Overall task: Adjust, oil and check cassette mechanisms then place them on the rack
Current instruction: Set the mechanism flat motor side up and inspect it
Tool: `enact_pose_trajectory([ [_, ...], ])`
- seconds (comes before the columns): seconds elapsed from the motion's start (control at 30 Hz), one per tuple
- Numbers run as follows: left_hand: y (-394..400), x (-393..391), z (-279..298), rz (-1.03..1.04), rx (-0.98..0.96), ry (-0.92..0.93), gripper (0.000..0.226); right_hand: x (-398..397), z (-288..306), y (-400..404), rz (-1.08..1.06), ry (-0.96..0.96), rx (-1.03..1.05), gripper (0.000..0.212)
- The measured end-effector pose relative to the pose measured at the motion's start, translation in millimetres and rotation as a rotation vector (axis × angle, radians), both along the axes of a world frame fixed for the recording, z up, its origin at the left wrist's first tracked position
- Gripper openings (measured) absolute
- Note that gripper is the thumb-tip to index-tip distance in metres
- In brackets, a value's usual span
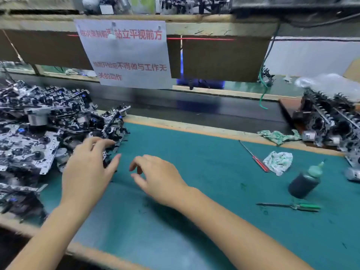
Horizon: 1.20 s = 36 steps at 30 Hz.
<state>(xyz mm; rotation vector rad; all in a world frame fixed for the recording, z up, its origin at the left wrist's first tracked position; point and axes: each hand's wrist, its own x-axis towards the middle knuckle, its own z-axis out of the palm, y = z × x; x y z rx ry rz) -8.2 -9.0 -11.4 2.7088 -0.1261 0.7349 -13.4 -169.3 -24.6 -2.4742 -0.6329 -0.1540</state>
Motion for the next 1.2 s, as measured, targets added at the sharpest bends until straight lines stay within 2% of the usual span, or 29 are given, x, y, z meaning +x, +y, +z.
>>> enact_pose_trajectory([
  [0.07, 13, 11, 5, 0.209, -0.065, 0.036, 0.050, 22, 5, 27, -0.026, 0.041, 0.080, 0.029],
  [0.17, 23, 34, 6, 0.343, -0.164, 0.327, 0.074, 44, 9, 59, -0.051, 0.141, 0.147, 0.044],
  [0.2, 24, 39, 4, 0.341, -0.224, 0.401, 0.073, 47, 8, 67, -0.058, 0.177, 0.151, 0.045],
  [0.27, 23, 47, -2, 0.268, -0.289, 0.459, 0.056, 48, 6, 78, -0.081, 0.235, 0.192, 0.044],
  [0.33, 21, 48, -7, 0.206, -0.284, 0.433, 0.043, 43, 6, 80, -0.103, 0.288, 0.307, 0.043],
  [0.47, 15, 34, -5, 0.161, -0.288, 0.339, 0.036, 28, 8, 69, -0.116, 0.358, 0.449, 0.040],
  [0.57, 0, 15, 1, 0.032, -0.277, 0.324, 0.033, 6, 12, 42, -0.138, 0.451, 0.559, 0.036],
  [0.7, -33, -4, 11, -0.209, -0.309, 0.423, 0.036, -29, 18, -17, -0.149, 0.584, 0.828, 0.027],
  [0.77, -56, -8, 16, -0.380, -0.377, 0.530, 0.038, -47, 20, -54, -0.212, 0.498, 0.830, 0.019],
  [0.83, -82, -9, 16, -0.562, -0.434, 0.616, 0.040, -61, 18, -90, -0.330, 0.408, 0.831, 0.020],
  [0.93, -121, -8, 13, -0.760, -0.392, 0.676, 0.041, -80, 11, -140, -0.523, 0.360, 0.934, 0.017],
  [1.0, -144, -4, 13, -0.820, -0.304, 0.645, 0.041, -91, 7, -166, -0.625, 0.369, 1.015, 0.014],
  [1.07, -164, -2, 11, -0.808, -0.165, 0.517, 0.040, -100, 3, -185, -0.676, 0.384, 1.062, 0.017],
  [1.13, -181, -6, 4, -0.741, 0.071, 0.245, 0.037, -107, 0, -199, -0.685, 0.402, 1.100, 0.023],
  [1.2, -194, -18, -9, -0.758, 0.307, -0.058, 0.037, -113, -4, -210, -0.699, 0.400, 1.124, 0.028],
])
